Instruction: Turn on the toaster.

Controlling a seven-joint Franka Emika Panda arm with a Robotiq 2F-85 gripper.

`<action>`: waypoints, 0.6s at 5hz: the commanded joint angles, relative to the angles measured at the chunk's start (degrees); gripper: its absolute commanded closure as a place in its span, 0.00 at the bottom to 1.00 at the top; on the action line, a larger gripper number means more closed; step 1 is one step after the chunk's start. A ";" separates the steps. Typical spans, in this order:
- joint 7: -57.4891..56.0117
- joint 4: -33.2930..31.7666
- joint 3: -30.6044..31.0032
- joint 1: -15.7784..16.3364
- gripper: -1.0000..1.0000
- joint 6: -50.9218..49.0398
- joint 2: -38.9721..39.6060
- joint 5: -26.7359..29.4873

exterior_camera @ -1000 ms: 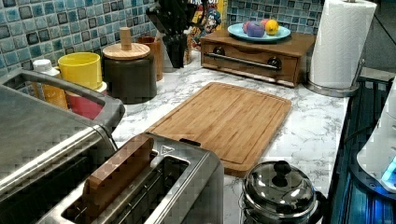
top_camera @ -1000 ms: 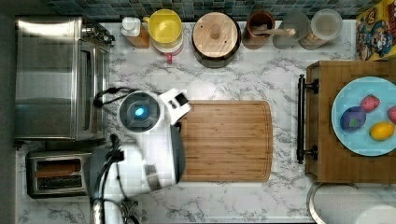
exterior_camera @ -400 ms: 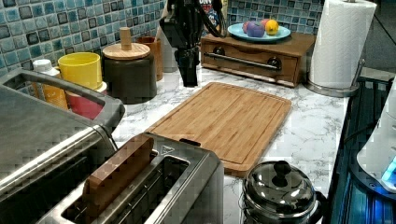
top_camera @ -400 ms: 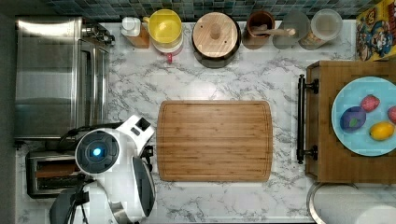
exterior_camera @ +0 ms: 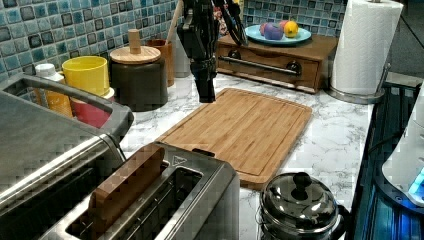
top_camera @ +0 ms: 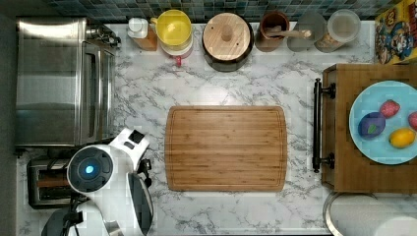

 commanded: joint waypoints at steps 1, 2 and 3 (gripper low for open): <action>3.50 -0.44 4.14 2.27 1.00 3.91 -0.65 3.61; 5.45 -0.24 4.81 2.25 1.00 5.58 0.29 3.44; 6.91 1.45 5.93 1.41 1.00 5.87 2.29 3.80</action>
